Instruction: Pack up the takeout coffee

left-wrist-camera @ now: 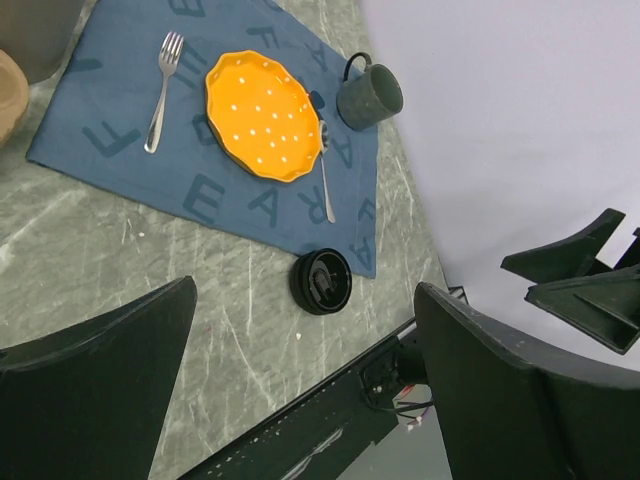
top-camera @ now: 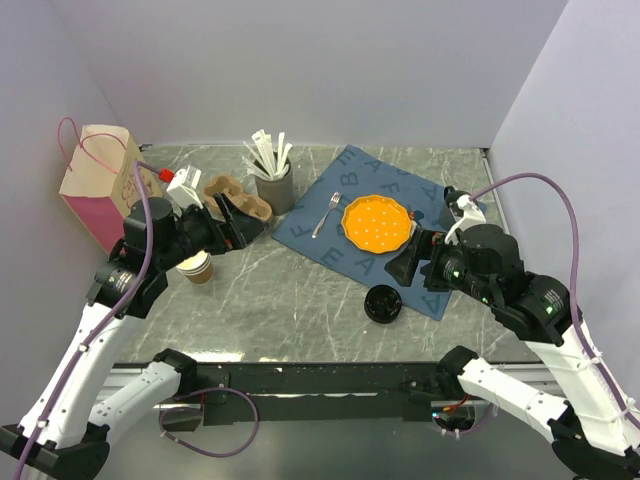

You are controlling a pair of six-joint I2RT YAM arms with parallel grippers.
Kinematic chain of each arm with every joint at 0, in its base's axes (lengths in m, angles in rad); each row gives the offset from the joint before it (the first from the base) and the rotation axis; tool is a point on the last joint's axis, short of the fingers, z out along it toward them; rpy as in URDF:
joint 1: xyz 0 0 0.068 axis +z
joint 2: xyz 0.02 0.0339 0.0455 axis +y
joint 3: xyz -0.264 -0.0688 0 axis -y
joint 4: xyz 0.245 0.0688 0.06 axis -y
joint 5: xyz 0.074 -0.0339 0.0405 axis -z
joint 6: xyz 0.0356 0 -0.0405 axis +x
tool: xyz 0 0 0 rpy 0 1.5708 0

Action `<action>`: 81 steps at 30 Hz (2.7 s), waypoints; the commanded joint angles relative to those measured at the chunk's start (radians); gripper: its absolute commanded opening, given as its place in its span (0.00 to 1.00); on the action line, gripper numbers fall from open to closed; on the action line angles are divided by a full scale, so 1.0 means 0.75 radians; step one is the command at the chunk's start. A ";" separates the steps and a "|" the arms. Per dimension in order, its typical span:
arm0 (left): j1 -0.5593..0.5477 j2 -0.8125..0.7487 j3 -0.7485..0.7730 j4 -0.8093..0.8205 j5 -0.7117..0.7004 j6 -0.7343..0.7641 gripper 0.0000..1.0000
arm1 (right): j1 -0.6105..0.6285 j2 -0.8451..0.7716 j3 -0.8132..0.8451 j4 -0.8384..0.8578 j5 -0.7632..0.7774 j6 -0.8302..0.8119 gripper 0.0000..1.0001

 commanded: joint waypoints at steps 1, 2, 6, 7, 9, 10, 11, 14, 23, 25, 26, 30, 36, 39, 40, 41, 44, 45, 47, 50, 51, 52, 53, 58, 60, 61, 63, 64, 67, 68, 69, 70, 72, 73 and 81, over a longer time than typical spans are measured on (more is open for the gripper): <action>-0.005 -0.013 0.003 0.055 -0.035 0.007 0.97 | -0.008 0.003 -0.018 0.075 0.016 0.034 1.00; -0.005 -0.011 -0.001 0.055 -0.041 0.011 0.97 | -0.008 0.001 -0.020 0.077 0.035 0.034 1.00; -0.005 0.009 0.005 0.059 -0.063 0.029 0.97 | -0.008 0.009 -0.002 0.075 0.047 0.030 1.00; -0.005 0.013 0.011 0.057 -0.063 0.031 0.97 | -0.008 0.013 0.000 0.075 0.049 0.024 1.00; -0.005 0.032 0.036 0.055 -0.070 0.052 0.97 | -0.008 0.011 0.000 0.077 0.067 0.022 1.00; -0.005 0.036 0.046 0.037 -0.084 0.056 0.97 | -0.008 0.015 0.000 0.075 0.076 0.024 1.00; -0.005 0.046 0.067 0.027 -0.094 0.062 0.97 | -0.008 0.015 -0.004 0.079 0.082 0.024 1.00; -0.005 0.068 0.091 -0.053 -0.194 0.066 0.97 | -0.006 0.023 0.008 0.063 0.096 0.030 1.00; -0.003 0.150 0.136 -0.437 -0.842 -0.250 0.99 | -0.008 0.052 0.004 0.052 0.029 -0.038 0.99; 0.005 0.183 0.144 -0.525 -0.994 -0.279 0.95 | -0.008 0.058 -0.002 0.054 0.014 -0.036 0.98; 0.009 0.191 0.144 -0.532 -1.024 -0.285 0.93 | -0.006 0.060 -0.006 0.060 -0.002 -0.040 0.97; 0.054 0.254 0.134 -0.513 -1.084 -0.239 0.68 | -0.006 0.066 -0.024 0.073 -0.016 -0.058 0.94; 0.107 0.402 0.104 -0.524 -1.090 -0.175 0.61 | -0.008 0.066 -0.028 0.077 -0.037 -0.064 0.90; 0.110 0.455 0.063 -0.489 -1.113 -0.134 0.61 | -0.006 0.054 -0.043 0.089 -0.051 -0.064 0.87; 0.110 0.483 0.048 -0.475 -1.115 -0.122 0.60 | -0.006 0.050 -0.047 0.095 -0.053 -0.066 0.87; 0.110 0.498 0.044 -0.454 -1.119 -0.090 0.56 | -0.008 0.044 -0.055 0.101 -0.053 -0.068 0.86; 0.110 0.553 0.048 -0.436 -1.131 -0.046 0.53 | -0.006 0.013 -0.088 0.134 -0.053 -0.064 0.85; 0.110 0.565 0.046 -0.429 -1.137 -0.042 0.52 | -0.008 -0.001 -0.102 0.140 -0.081 -0.064 0.85; 0.110 0.594 0.032 -0.419 -1.152 -0.030 0.49 | -0.006 -0.012 -0.108 0.163 -0.096 -0.064 0.85; 0.110 0.629 0.014 -0.399 -1.133 -0.016 0.49 | -0.008 -0.022 -0.106 0.167 -0.088 -0.079 0.85; 0.110 0.643 0.009 -0.387 -1.117 -0.012 0.48 | -0.008 -0.020 -0.102 0.161 -0.080 -0.083 0.85; 0.110 0.649 -0.001 -0.382 -1.115 -0.009 0.47 | -0.008 -0.018 -0.098 0.157 -0.076 -0.087 0.85; 0.110 0.651 -0.007 -0.376 -1.115 -0.007 0.43 | -0.006 -0.014 -0.098 0.144 -0.068 -0.091 0.85; 0.110 0.678 -0.031 -0.348 -1.115 0.011 0.34 | -0.006 -0.008 -0.100 0.136 -0.063 -0.083 0.85; 0.110 0.698 -0.034 -0.346 -1.105 0.019 0.31 | -0.006 -0.014 -0.108 0.146 -0.065 -0.075 0.85; 0.110 0.702 -0.034 -0.346 -1.107 0.021 0.30 | -0.006 -0.014 -0.108 0.146 -0.063 -0.073 0.85; 0.110 0.713 -0.031 -0.352 -1.109 0.029 0.23 | -0.008 -0.012 -0.110 0.148 -0.061 -0.068 0.85; 0.110 0.715 -0.021 -0.358 -1.111 0.033 0.20 | -0.008 -0.008 -0.106 0.148 -0.063 -0.068 0.85; 0.110 0.721 0.007 -0.388 -1.131 0.042 0.12 | -0.008 0.003 -0.100 0.144 -0.063 -0.070 0.85; 0.110 0.723 0.013 -0.411 -1.145 0.044 0.04 | -0.008 0.011 -0.100 0.144 -0.063 -0.070 0.85; 0.110 0.725 0.020 -0.421 -1.156 0.044 0.01 | -0.008 0.011 -0.098 0.144 -0.063 -0.070 0.85; 0.110 0.725 0.036 -0.435 -1.162 0.046 0.01 | -0.008 0.013 -0.100 0.148 -0.063 -0.073 0.85; 0.110 0.731 0.056 -0.476 -1.176 0.048 0.01 | -0.008 0.021 -0.096 0.150 -0.065 -0.073 0.85; 0.110 0.731 0.077 -0.491 -1.178 0.048 0.01 | -0.008 0.025 -0.094 0.150 -0.067 -0.075 0.85; 0.110 0.682 0.151 -0.515 -1.156 0.109 0.01 | -0.006 0.048 -0.092 0.161 -0.080 -0.081 0.85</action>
